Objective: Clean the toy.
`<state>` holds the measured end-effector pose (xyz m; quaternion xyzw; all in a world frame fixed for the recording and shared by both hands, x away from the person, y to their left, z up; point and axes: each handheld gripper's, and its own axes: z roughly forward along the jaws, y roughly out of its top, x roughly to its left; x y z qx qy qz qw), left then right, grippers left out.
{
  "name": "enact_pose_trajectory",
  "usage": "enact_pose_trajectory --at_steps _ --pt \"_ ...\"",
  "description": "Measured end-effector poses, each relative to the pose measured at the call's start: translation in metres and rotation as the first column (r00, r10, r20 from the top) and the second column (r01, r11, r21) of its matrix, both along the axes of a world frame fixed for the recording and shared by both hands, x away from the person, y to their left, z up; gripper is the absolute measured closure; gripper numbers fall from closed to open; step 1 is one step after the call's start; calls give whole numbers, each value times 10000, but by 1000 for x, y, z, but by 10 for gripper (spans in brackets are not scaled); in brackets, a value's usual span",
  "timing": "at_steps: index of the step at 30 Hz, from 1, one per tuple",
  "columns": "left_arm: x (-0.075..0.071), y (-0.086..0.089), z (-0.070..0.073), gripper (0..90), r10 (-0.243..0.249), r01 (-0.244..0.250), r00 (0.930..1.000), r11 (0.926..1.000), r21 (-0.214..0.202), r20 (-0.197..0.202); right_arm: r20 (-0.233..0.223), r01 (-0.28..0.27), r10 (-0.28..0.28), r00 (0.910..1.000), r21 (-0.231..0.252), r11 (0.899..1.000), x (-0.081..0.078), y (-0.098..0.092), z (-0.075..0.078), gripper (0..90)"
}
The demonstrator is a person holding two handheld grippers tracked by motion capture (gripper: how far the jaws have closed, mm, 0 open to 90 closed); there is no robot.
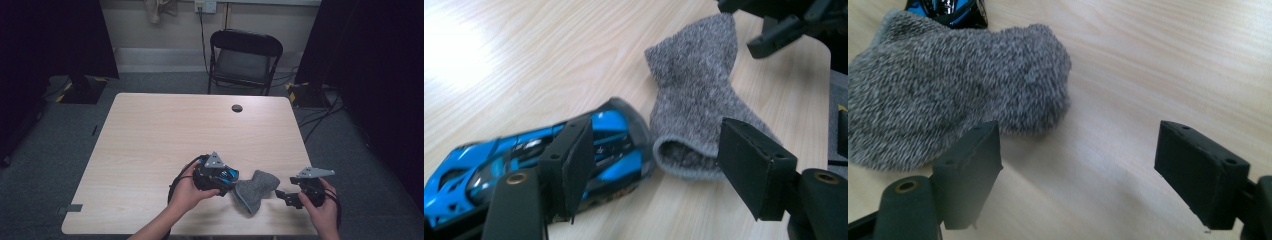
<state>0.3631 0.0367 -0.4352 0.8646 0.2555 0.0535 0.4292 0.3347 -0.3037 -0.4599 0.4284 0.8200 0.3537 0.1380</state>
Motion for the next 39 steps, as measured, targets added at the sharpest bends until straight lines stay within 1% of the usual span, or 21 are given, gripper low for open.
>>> enact_pose_trajectory --at_steps 2,6,7,10,14,15,18,19,20,22,24,26,29,30,31,32,34,36,37,39 --pt "0 3 0 313 32 -32 10000 10000 -4 -2 38 104 -103 9999 -238 9997 7 6 -3 182" --pt "2 9 -2 313 7 -7 10000 10000 22 -19 70 356 -356 9993 -123 9993 20 9 -6 182" --pt "2 10 -2 313 16 -16 10000 10000 37 -30 45 314 -313 9995 -195 9993 27 10 -7 182" --pt "6 16 -3 313 109 -109 9999 9999 -33 1 -49 429 -431 9991 -287 9987 41 11 -10 178" --pt "9 23 -7 311 185 -185 9998 9998 113 12 -70 602 -605 9981 -371 9975 59 13 -13 177" --pt "10 24 -8 310 211 -211 9998 9997 81 0 -36 656 -658 9978 -432 9969 64 16 -13 178" --pt "10 29 -10 309 216 -216 9998 9997 89 11 -8 731 -732 9973 -515 9960 68 19 -11 181" --pt "10 31 -10 309 266 -266 9996 9996 44 -5 -46 862 -866 9962 -495 9950 68 21 -9 183" --pt "10 34 -11 309 284 -284 9996 9996 30 -39 -50 833 -836 9965 -424 9956 67 22 -7 184" --pt "10 38 -11 307 341 -341 9994 9994 76 35 7 717 -717 9974 -340 9968 62 23 -2 176" --pt "9 43 -12 307 423 -423 9991 9990 151 32 135 405 -401 9991 -282 9988 56 24 5 159" --pt "9 47 -14 307 513 -514 9987 9985 167 28 218 393 -387 9990 -268 9989 49 26 12 159" --pt "9 49 -15 307 684 -685 9976 9976 110 42 470 266 -265 9985 -15 9996 39 31 22 152" --pt "8 50 -15 307 667 -668 9978 9976 205 65 505 267 -270 9984 51 9996 37 34 24 152" --pt "8 50 -16 304 702 -703 9975 9973 215 51 569 317 -329 9978 223 9992 34 39 27 153" --pt "8 51 -17 301 707 -708 9975 9972 246 55 525 278 -295 9982 326 9991 32 45 28 150" --pt "9 51 -19 296 735 -737 9973 9971 201 89 642 211 -242 9976 481 9986 28 58 27 153" --pt "10 52 -21 291 700 -703 9975 9972 258 117 824 350 -383 9959 410 9985 26 72 22 155" --pt "11 52 -21 292 733 -736 9972 9970 241 124 766 354 -379 9963 338 9988 26 81 18 161" --pt "13 52 -22 292 751 -752 9972 9970 162 65 551 445 -443 9975 -30 9990 28 93 8 161"
